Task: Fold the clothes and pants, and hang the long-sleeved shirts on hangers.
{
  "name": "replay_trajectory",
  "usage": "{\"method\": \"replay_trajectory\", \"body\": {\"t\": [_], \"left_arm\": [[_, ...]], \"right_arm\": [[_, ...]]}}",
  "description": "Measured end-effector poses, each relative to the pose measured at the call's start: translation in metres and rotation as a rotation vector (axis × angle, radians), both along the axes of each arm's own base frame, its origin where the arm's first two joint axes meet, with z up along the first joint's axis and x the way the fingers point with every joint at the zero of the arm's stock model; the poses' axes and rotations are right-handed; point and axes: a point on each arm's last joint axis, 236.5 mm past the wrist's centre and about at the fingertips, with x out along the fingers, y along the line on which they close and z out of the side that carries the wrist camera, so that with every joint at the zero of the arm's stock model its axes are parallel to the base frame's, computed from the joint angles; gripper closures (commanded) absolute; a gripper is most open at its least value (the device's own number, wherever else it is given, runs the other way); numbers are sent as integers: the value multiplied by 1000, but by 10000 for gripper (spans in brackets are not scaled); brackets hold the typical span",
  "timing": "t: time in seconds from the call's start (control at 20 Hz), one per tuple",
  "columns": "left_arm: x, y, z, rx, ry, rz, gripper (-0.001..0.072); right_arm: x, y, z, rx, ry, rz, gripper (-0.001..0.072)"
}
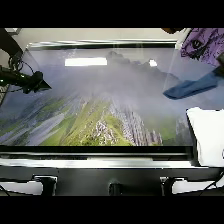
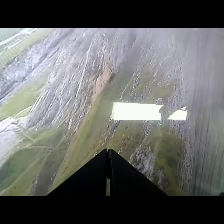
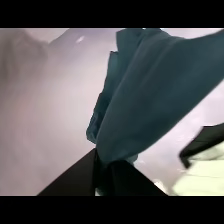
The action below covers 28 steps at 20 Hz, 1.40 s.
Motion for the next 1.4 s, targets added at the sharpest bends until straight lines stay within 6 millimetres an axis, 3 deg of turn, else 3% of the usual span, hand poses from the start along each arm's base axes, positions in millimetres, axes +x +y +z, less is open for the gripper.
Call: {"method": "replay_trajectory", "body": {"t": [0.3, 0.8, 1.1, 1.4], "left_arm": [[-2, -1, -1, -1, 8, -5, 690], [-6, -2, -1, -3, 24, -15, 690], [-9, -2, -2, -4, 35, -22, 690], [-10, -3, -2, -5, 39, -25, 690]], "right_arm": [[-46, -44, 23, -121, 59, -171, 685], [-113, -59, 46, -210, 184, -297, 685], [-153, -68, 38, -277, 352, -306, 684], [-204, -68, -4, -320, 572, -273, 684]]}}
